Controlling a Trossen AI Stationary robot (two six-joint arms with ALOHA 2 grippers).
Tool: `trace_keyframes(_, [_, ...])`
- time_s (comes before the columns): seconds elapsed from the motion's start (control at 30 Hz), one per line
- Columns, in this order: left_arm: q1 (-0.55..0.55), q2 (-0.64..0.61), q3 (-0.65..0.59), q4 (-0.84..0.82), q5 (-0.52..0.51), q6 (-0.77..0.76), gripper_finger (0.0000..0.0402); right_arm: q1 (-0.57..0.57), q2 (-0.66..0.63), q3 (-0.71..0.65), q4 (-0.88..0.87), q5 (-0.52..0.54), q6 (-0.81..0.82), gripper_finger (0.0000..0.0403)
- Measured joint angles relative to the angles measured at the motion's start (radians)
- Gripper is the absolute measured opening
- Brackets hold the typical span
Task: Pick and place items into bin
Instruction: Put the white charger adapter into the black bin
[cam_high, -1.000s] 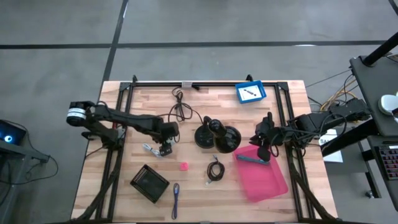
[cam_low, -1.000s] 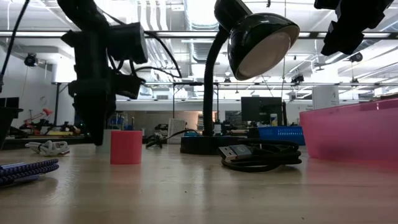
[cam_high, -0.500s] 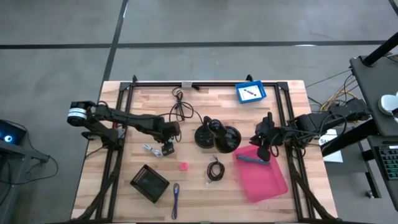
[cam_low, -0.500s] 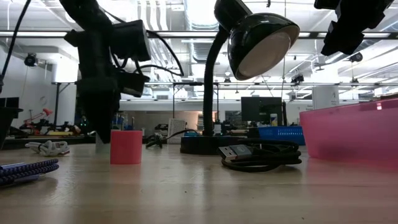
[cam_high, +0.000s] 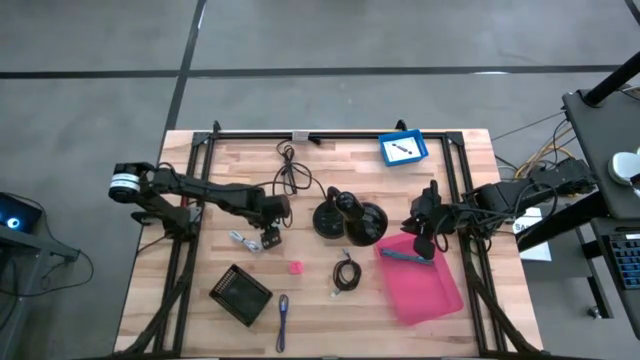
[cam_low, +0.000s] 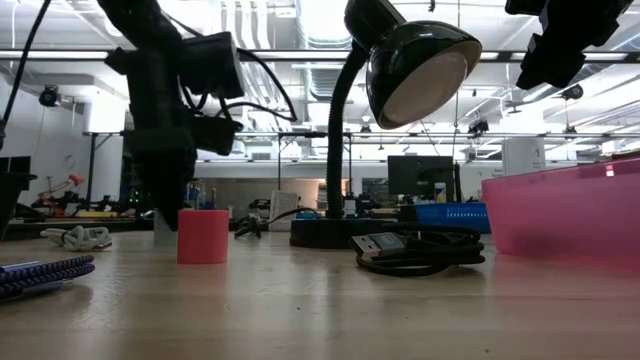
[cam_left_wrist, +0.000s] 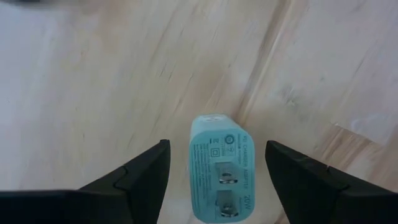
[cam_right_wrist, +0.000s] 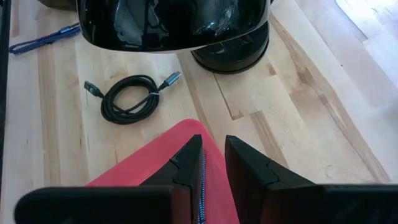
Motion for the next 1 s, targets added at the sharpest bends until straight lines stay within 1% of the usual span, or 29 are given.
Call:
trace_keyframes(0.13, [0.0, 0.0, 0.004, 0.001, 0.0, 0.003, 0.0227, 0.0, 0.0, 0.0, 0.0, 0.0, 0.0, 0.0059])
trace_keyframes(0.53, [0.0, 0.0, 0.002, -0.001, -0.001, 0.005, 0.0142, 0.0, 0.0, 0.0, 0.0, 0.0, 0.0, 0.0059])
trace_keyframes(0.7, [0.0, 0.0, 0.002, 0.0, 0.001, 0.005, 0.0113, 0.0, 0.0, 0.0, 0.0, 0.0, 0.0, 0.0059])
trace_keyframes(0.87, [0.0, 0.0, 0.011, -0.007, 0.005, 0.002, 0.0108, 0.0, 0.0, 0.0, 0.0, 0.0, 0.0, 0.0059])
trace_keyframes(1.0, [0.0, 0.0, 0.023, -0.007, 0.012, 0.002, 0.0116, 0.0, 0.0, 0.0, 0.0, 0.0, 0.0, 0.0059])
